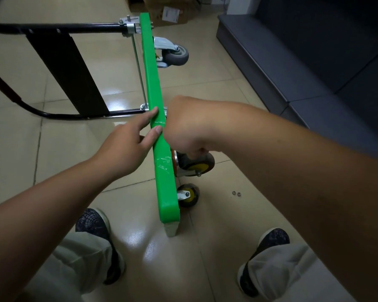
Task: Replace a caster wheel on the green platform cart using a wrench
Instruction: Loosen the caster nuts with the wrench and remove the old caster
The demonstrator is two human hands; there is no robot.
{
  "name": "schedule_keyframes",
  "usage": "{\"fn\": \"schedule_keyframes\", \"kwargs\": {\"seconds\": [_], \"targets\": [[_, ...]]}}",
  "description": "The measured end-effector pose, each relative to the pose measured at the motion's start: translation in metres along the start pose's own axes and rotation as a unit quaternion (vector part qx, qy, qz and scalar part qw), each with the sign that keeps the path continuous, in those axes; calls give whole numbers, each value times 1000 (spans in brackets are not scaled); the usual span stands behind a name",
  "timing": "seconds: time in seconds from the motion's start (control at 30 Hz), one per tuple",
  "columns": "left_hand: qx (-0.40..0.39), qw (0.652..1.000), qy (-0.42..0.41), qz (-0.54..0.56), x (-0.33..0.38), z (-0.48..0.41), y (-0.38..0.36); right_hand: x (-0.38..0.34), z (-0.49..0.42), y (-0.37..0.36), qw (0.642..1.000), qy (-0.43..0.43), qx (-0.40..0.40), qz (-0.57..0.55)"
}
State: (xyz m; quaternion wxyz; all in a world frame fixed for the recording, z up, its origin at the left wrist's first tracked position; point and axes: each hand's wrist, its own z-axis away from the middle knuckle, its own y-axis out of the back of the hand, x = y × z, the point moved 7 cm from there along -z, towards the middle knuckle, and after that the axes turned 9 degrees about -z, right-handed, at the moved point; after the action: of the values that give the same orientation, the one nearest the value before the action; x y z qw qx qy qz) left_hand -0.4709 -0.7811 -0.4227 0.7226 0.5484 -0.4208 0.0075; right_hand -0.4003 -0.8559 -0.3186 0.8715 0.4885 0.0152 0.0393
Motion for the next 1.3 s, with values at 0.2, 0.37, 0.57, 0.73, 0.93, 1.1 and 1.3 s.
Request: {"fn": "schedule_keyframes", "kwargs": {"seconds": [0.2,0.37,0.57,0.73,0.93,1.1,1.3], "targets": [[19,999,0,-47,4,8,-6,14,5,-36,940,-121,87,-308],[21,998,-2,-57,2,9,-10,8,14,-83,916,-165,123,-343],[23,998,-6,-58,1,9,-11,11,15,-93,924,-71,162,-340],[21,999,-2,-49,0,9,-11,12,14,-100,918,-64,175,-351],[6,1000,9,-29,-1,12,-11,15,8,-111,911,-146,192,-334],[-10,1000,17,15,2,14,-8,34,23,-88,882,-160,156,-415],[-18,999,20,24,2,14,-8,81,62,-24,843,-130,227,-470]]}}
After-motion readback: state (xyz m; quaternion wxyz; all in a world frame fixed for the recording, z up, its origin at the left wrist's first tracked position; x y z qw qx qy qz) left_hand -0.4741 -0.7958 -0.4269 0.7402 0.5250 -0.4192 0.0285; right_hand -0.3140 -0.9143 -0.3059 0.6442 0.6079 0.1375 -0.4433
